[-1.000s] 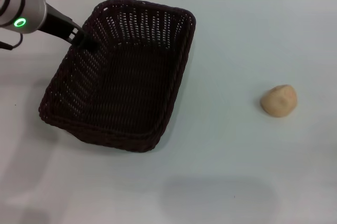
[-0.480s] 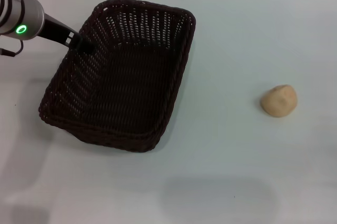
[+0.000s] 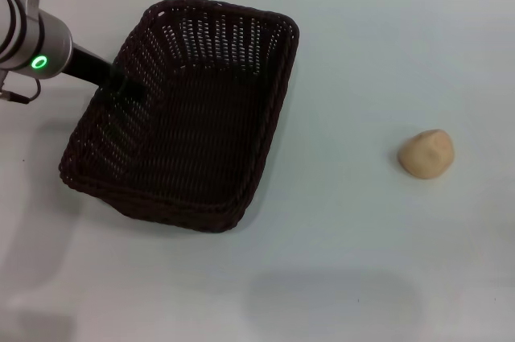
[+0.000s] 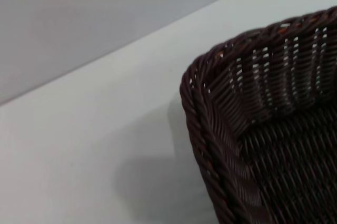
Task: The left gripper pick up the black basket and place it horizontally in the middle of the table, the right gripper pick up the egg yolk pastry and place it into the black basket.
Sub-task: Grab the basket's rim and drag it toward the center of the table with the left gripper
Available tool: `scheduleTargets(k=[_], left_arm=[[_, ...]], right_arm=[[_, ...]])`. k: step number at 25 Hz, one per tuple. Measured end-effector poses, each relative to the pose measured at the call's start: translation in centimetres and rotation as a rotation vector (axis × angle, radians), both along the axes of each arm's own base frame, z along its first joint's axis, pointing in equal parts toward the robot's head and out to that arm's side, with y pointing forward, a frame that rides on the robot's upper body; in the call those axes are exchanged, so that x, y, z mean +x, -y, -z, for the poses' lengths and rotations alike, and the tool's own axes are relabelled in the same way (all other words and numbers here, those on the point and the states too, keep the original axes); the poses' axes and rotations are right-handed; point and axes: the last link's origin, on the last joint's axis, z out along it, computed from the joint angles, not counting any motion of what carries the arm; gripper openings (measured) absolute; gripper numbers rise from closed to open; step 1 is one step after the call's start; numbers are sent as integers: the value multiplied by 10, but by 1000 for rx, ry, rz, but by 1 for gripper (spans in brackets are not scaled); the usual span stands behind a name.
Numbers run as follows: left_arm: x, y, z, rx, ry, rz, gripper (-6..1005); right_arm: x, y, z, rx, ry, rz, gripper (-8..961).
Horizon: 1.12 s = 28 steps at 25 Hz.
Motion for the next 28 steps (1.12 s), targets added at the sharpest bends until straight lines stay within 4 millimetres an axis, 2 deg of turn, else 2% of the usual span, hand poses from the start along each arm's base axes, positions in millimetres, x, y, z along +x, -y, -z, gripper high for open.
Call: scheduleTargets(k=[7, 13, 21, 28], left_arm=[[-4, -2, 9, -26, -5, -41, 797], [-4, -5, 5, -23, 1, -76, 795], [-3, -5, 6, -22, 1, -63, 408], [-1, -5, 6, -25, -3, -50, 334]], right_arm=[[0, 0, 0, 1, 0, 1, 757], [0, 0, 0, 2, 0, 2, 756], [0, 0, 0, 1, 0, 2, 756], [0, 0, 0, 1, 0, 1, 757]])
